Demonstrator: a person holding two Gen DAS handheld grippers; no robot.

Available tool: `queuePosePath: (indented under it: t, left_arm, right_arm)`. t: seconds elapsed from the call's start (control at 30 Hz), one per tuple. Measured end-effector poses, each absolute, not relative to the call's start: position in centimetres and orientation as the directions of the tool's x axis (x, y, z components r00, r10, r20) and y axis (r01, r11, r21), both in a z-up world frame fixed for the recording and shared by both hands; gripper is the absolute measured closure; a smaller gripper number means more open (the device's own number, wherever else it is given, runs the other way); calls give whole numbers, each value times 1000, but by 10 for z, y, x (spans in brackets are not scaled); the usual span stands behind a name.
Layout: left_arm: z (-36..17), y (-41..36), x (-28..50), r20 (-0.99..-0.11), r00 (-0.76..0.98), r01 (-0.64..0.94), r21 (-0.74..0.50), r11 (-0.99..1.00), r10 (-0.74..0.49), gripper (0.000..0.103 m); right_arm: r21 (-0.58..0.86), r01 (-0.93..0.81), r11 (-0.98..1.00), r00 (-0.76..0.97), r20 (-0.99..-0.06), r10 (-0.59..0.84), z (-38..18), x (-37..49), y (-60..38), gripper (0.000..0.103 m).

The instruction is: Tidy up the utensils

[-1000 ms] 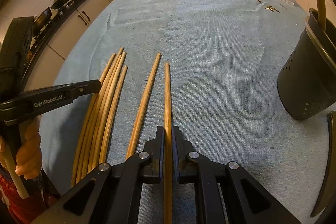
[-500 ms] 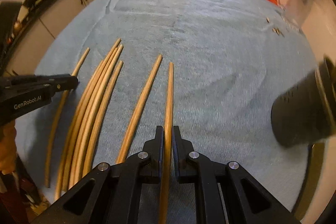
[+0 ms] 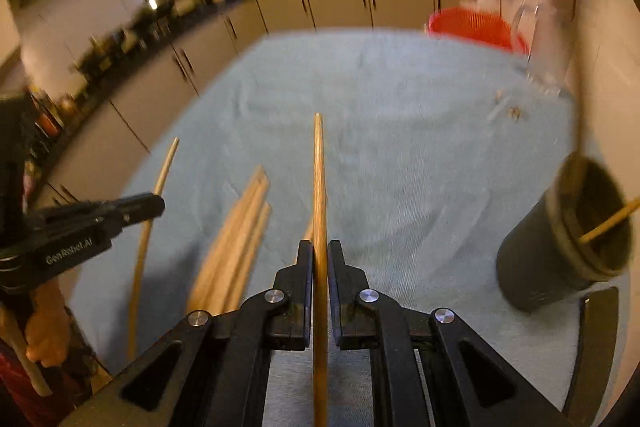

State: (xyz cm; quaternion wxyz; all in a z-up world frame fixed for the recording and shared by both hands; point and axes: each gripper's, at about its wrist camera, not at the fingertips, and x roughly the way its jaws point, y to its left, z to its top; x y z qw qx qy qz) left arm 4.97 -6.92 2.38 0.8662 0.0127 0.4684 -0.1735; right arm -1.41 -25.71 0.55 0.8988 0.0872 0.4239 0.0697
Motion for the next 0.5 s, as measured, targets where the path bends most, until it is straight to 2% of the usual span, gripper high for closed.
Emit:
queuePosePath:
  t: [0.17, 0.33, 0.5]
  left_arm:
    - [64, -62, 19, -724, 613, 321, -137, 937, -316, 96]
    - [86, -62, -5, -680, 649, 344, -138, 929, -342, 96]
    - [101, -65, -19, -657, 662, 365, -139, 921, -361, 96]
  right_arm:
    - [222, -80, 972, 755, -623, 205, 35, -54, -263, 95]
    - [287, -111, 952, 830, -499, 247, 45, -93, -268, 95]
    - [292, -112, 950, 863, -446, 239, 50, -115, -266, 95]
